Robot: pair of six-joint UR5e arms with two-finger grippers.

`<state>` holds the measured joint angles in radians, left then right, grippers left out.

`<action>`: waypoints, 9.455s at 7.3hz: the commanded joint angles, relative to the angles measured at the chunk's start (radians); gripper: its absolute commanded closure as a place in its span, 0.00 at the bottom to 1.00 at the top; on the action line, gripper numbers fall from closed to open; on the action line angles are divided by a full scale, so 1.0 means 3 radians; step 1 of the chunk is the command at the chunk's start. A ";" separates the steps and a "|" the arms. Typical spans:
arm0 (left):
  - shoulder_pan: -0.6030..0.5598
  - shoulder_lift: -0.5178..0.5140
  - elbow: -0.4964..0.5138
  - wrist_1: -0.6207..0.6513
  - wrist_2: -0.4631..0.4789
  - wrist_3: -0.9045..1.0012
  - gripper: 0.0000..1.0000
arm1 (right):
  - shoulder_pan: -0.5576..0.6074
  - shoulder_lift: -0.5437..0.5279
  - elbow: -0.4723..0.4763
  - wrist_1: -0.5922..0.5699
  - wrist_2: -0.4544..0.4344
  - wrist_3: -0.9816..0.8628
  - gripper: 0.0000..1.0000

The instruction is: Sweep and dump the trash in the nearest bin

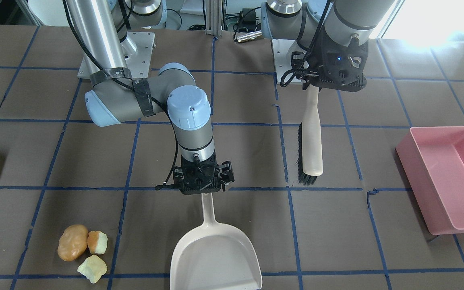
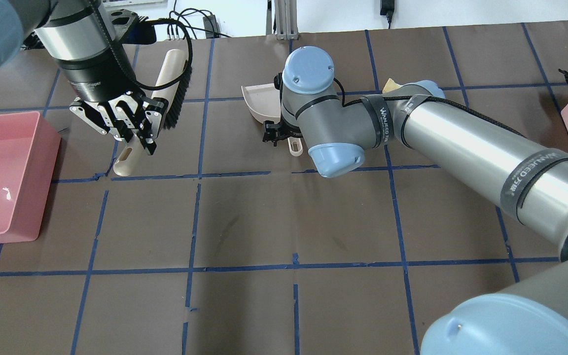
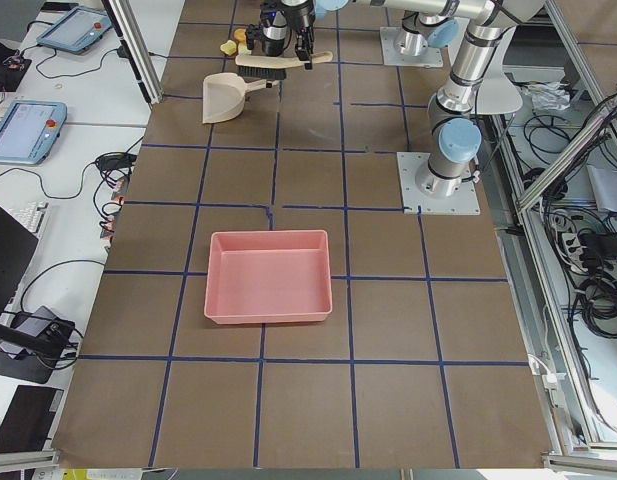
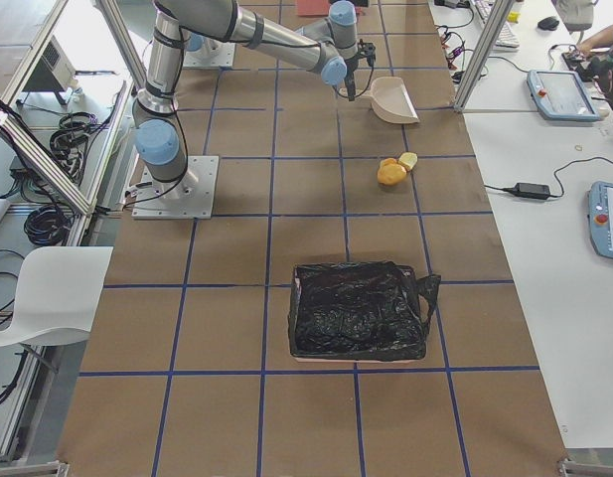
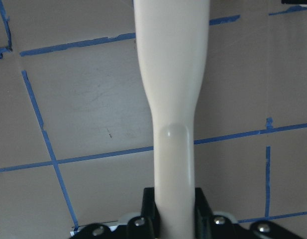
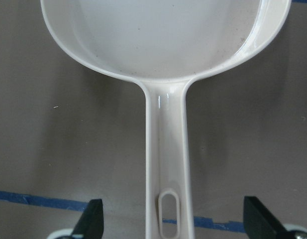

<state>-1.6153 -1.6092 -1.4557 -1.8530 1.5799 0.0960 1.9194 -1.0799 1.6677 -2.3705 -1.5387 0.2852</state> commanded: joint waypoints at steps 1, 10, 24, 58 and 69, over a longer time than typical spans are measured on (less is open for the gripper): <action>0.0000 0.0000 0.0000 0.0000 0.0000 0.0012 1.00 | -0.0001 0.0101 -0.0006 -0.0014 0.0006 -0.0005 0.14; 0.0005 0.0000 0.0000 0.0020 0.0092 0.0033 1.00 | -0.0012 0.0071 -0.0021 -0.0034 -0.0040 -0.0174 0.38; 0.0021 0.0000 0.0000 0.0010 0.0087 0.0084 1.00 | -0.1129 -0.0847 -0.0313 0.1578 -0.0091 -0.2343 1.00; -0.2096 -0.3359 0.2761 0.1027 -0.0689 -0.3592 1.00 | -0.2865 0.0286 -0.1126 0.1520 -0.0030 -0.7598 1.00; -0.2142 -0.3451 0.2725 0.1273 -0.0516 -0.3030 1.00 | -0.2865 0.0342 -0.1121 0.1510 -0.0005 -0.7578 1.00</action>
<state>-2.2577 -2.6435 -0.6342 -1.4736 1.4267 -0.8090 1.0600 -0.9781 1.3315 -1.9176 -1.5402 -1.9882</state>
